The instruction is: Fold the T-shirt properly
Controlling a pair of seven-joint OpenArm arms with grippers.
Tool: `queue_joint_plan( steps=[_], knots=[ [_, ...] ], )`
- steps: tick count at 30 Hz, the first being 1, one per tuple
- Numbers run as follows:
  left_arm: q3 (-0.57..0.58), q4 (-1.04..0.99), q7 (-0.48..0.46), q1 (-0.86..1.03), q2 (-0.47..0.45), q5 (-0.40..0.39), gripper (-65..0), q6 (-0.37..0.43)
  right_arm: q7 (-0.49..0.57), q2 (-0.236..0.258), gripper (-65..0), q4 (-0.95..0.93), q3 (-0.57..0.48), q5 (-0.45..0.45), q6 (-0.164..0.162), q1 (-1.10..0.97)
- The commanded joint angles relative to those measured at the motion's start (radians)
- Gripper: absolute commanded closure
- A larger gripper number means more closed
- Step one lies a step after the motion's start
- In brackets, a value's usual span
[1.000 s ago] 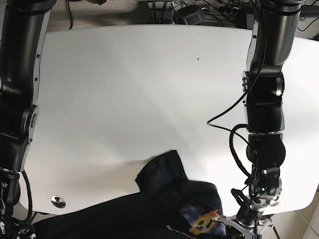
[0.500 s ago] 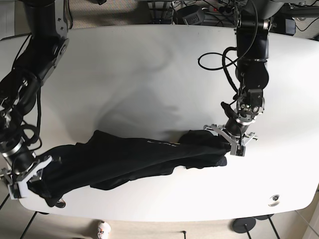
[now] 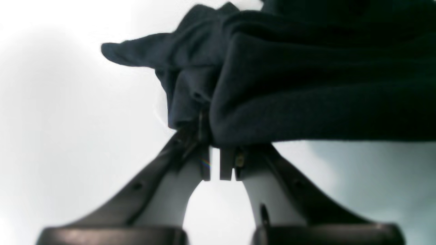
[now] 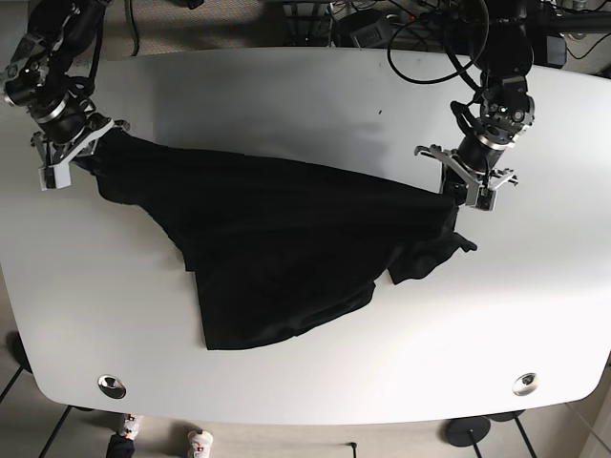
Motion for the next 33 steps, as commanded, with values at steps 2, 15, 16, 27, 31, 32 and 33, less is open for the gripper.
queue_joint_plan(
  steps=[2, 15, 16, 27, 31, 32, 33],
  knots=[
    [-0.007, 0.025, -0.026, 0.003, -0.011, -0.005, 0.0, 0.001, 0.023, -0.024, -2.2, 0.02, 0.014, 0.005, 0.003, -0.058],
    [-0.057, 0.075, -0.026, 0.001, -0.065, -0.005, -39.6, -0.001, 0.026, -0.143, -17.9, 0.027, 0.013, 0.012, 0.003, -0.206],
    [-0.061, 0.097, -0.026, 0.003, -0.065, -0.004, -44.9, -0.001, 0.026, -0.142, -27.3, 0.029, 0.013, 0.012, 0.003, -0.206],
    [-0.156, 0.329, -0.026, 0.116, -0.063, -0.01, -46.5, -0.001, 0.026, -0.074, -65.0, 0.024, -0.01, 0.005, 0.005, 0.037],
    [-0.214, 0.341, -0.027, 0.138, -0.06, -0.056, -46.4, -0.002, 0.026, -0.013, -65.0, -0.059, -0.132, 0.005, -0.004, 0.158],
    [-0.225, 0.341, -0.027, 0.139, -0.063, -0.099, -46.5, -0.002, 0.026, -0.005, -65.0, -0.071, -0.156, 0.005, -0.006, 0.176],
    [-0.235, 0.341, -0.024, 0.149, -0.065, -0.146, -46.9, -0.016, 0.026, -0.004, -65.0, -0.08, -0.175, 0.003, -0.006, 0.189]
  ],
)
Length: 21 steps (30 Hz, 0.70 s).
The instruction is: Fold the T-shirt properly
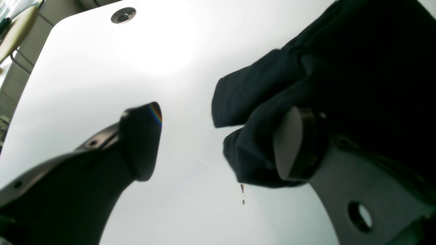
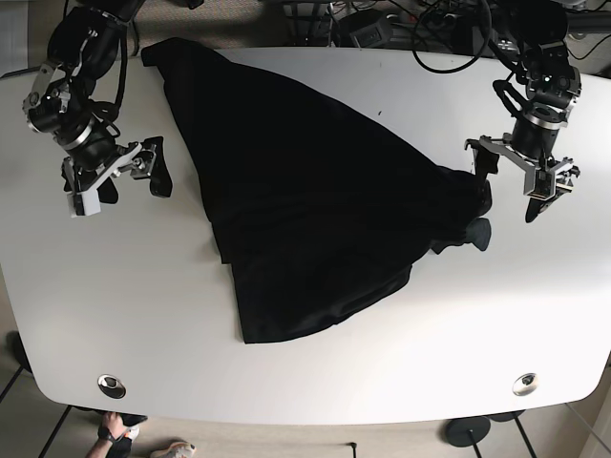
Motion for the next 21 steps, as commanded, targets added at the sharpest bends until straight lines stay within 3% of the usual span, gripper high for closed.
queue_joint_plan(
  steps=[1, 4, 7, 11, 15, 17, 21],
  knots=[
    [-0.017, 0.019, -0.03, 0.021, -0.028, -0.105, -46.9, -0.076, 0.017, 0.015, -65.0, 0.0, -0.032, 0.017, -0.001, 0.03],
    [-0.004, 0.02, 0.134, 0.024, -0.043, -0.176, -46.7, -0.227, 0.017, 0.015, -65.0, -0.003, -0.09, 0.017, -0.001, 0.046],
    [-0.007, 0.02, 0.32, 0.023, -0.044, -0.226, -46.5, -0.257, 0.017, 0.012, -65.0, -0.003, -0.141, 0.017, -0.001, 0.047],
    [-0.086, 0.02, 0.393, 0.023, -0.038, -0.292, -46.5, -0.257, 0.017, 0.007, -65.0, -0.003, -0.242, 0.017, -0.001, 0.073],
    [-0.165, 0.025, 0.475, 0.024, -0.044, -0.416, -46.5, -0.257, 0.019, 0.01, -65.0, -0.049, -0.382, 0.017, -0.001, 0.152],
    [-0.284, 0.026, 0.522, 0.021, -0.044, -0.502, -46.5, -0.257, 0.02, 0.007, -65.0, -0.143, -0.486, 0.017, -0.001, 0.258],
    [-0.406, 0.023, 0.528, -0.025, -0.044, -0.525, -46.5, -0.257, 0.122, 0.007, -65.0, -0.289, -0.685, 0.017, -0.001, 0.397]
  ],
)
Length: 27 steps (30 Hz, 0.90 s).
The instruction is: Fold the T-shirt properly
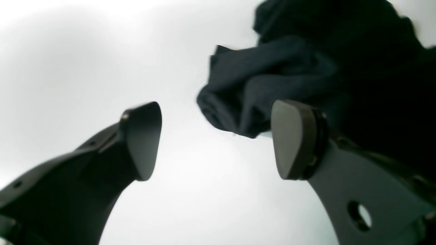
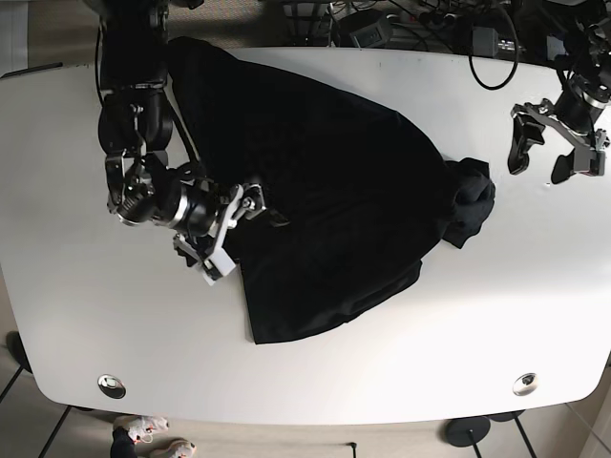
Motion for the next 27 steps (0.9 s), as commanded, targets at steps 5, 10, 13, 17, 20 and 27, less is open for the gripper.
queue_joint_plan(
  steps=[5, 10, 13, 17, 20, 27],
  knots=[
    [-0.137, 0.014, -0.025, -0.077, -0.015, 0.094, -46.5, -0.001, 0.221, 0.001, -65.0, -0.163, -0.336, 0.023, 0.005, 0.183],
    [-0.171, 0.012, -0.028, -0.103, -0.015, 0.236, -46.5, -0.001, 0.432, -0.036, -65.0, -0.326, -0.578, 0.013, 0.005, 0.278],
    [-0.172, 0.012, -0.03, -0.103, -0.009, 0.264, -46.5, -0.001, 0.583, -0.086, -65.0, -0.475, -0.657, -0.163, 0.003, 0.314],
    [-0.172, 0.012, -0.03, -0.1, -0.006, 0.267, -46.5, -0.001, 0.707, -0.155, -65.0, -0.648, -0.634, -0.418, 0.005, 0.321],
    [-0.172, 0.012, -0.03, -0.099, 0.003, 0.267, -46.5, -0.001, 0.776, -0.181, -65.0, -0.732, -0.554, -0.537, 0.008, 0.32],
    [-0.172, 0.012, -0.03, -0.103, 0.004, 0.269, -46.4, -0.001, 0.953, -0.187, -26.8, -0.97, -0.356, -0.633, 0.014, 0.318]
  ],
)
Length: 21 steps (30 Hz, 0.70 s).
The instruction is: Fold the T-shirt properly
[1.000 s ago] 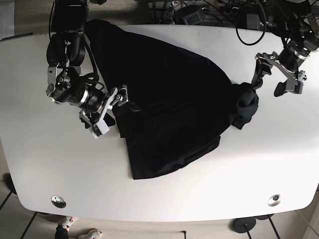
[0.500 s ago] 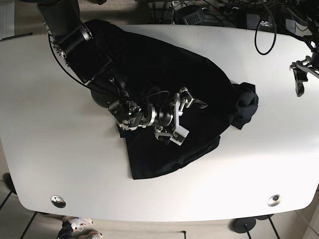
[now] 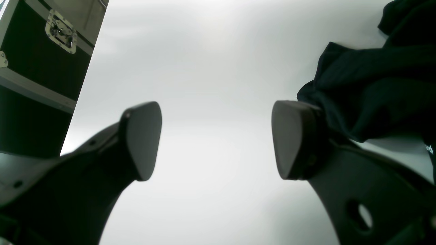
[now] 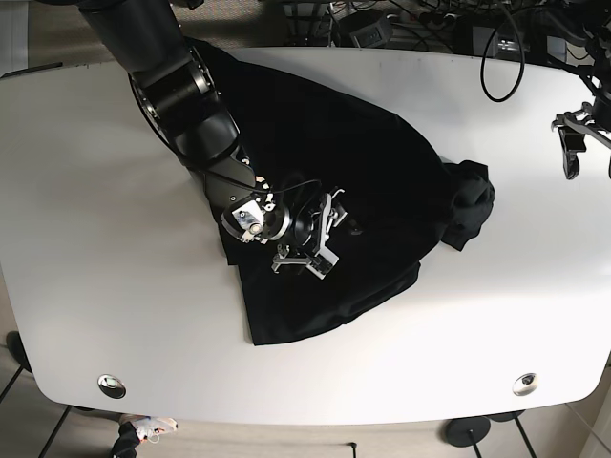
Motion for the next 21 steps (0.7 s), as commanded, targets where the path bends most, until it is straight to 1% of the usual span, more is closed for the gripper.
queue_joint_plan(
  steps=[1, 2, 3, 5, 7, 9, 11, 13, 15, 17, 18, 19, 21],
  knots=[
    [-0.005, 0.015, -0.024, -0.005, -0.018, -0.011, -46.4, -0.001, -0.014, 0.028, -18.1, -0.032, 0.052, -0.005, 0.001, 0.014],
    [-0.003, 0.015, -0.024, -0.007, -0.018, -0.011, -46.4, -0.001, -0.009, 0.038, -8.7, -0.032, 0.085, -0.005, 0.001, 0.011],
    [0.0, 0.015, -0.024, -0.007, -0.018, -0.011, -46.4, -0.001, -0.009, 0.049, -1.0, -0.032, 0.121, -0.005, 0.001, 0.005],
    [0.003, 0.014, -0.024, -0.008, -0.019, -0.011, -46.4, -0.001, -0.008, 0.088, -4.4, -0.018, 0.195, -0.005, 0.002, -0.025],
    [0.009, 0.014, -0.024, -0.027, -0.019, -0.01, -46.4, -0.001, -0.013, 0.127, -2.1, 0.051, 0.263, -0.005, 0.002, -0.061],
    [0.023, 0.014, -0.021, -0.045, -0.019, -0.01, -46.4, -0.001, -0.032, 0.169, -2.5, 0.125, 0.315, -0.005, 0.004, -0.109],
    [0.043, 0.014, -0.019, -0.048, -0.019, -0.01, -46.4, -0.001, -0.074, 0.215, -2.5, 0.235, 0.361, -0.003, 0.004, -0.173],
    [0.068, 0.014, -0.021, -0.048, -0.019, -0.01, -46.4, -0.001, -0.109, 0.229, -2.7, 0.324, 0.396, -0.003, 0.004, -0.223],
    [0.101, 0.014, -0.022, -0.048, -0.019, -0.01, -46.4, -0.001, -0.177, 0.233, -3.6, 0.427, 0.413, -0.003, 0.005, -0.267],
    [0.13, 0.014, -0.022, -0.048, -0.019, -0.01, -46.4, -0.001, -0.261, 0.23, -14.4, 0.533, 0.418, 0.02, 0.039, -0.289],
    [0.147, 0.014, -0.022, -0.048, -0.019, -0.01, -46.4, -0.001, -0.306, 0.23, -23.6, 0.584, 0.418, 0.071, 0.058, -0.29],
    [0.155, 0.014, -0.022, -0.048, -0.019, -0.01, -46.4, -0.001, -0.333, 0.23, -28.7, 0.608, 0.418, 0.107, 0.058, -0.287],
    [0.161, 0.014, -0.022, -0.048, -0.019, -0.01, -46.4, -0.001, -0.375, 0.233, -37.6, 0.626, 0.416, 0.178, 0.044, -0.269]
  ],
)
